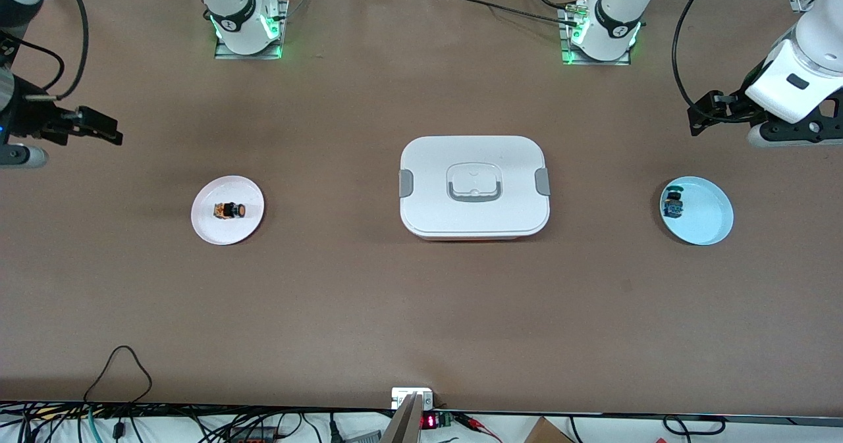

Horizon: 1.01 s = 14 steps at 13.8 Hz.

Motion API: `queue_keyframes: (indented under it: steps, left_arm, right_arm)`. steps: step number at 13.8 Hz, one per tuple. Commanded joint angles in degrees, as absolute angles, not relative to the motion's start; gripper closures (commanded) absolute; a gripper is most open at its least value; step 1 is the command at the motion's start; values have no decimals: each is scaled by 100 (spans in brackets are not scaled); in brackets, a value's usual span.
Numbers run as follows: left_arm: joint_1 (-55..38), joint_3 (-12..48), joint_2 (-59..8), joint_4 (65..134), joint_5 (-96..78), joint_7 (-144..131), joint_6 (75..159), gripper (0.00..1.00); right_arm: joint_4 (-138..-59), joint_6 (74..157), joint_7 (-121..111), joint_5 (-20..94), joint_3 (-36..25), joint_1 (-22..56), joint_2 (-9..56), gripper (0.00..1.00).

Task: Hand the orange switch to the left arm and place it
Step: 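Move the right gripper toward the orange switch on the white plate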

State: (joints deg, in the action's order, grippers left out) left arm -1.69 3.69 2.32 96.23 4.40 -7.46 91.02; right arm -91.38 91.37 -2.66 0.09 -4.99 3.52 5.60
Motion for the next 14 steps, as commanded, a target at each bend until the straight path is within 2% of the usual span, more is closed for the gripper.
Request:
queue_keyframes:
  steps: [1, 4, 14]
  left_arm:
    - [-167, 369, 149, 9439, 369, -782, 8965, 0]
    - [-167, 360, 149, 9439, 369, -773, 8965, 0]
    - [-167, 369, 149, 9439, 369, -773, 8965, 0]
  right_arm:
    - [-9062, 9377, -281, -105, -483, 509, 799, 0]
    - [-9297, 9666, -273, -62, -475, 545, 958, 0]
    - [-11327, 12056, -264, 26, -404, 659, 1116, 0]
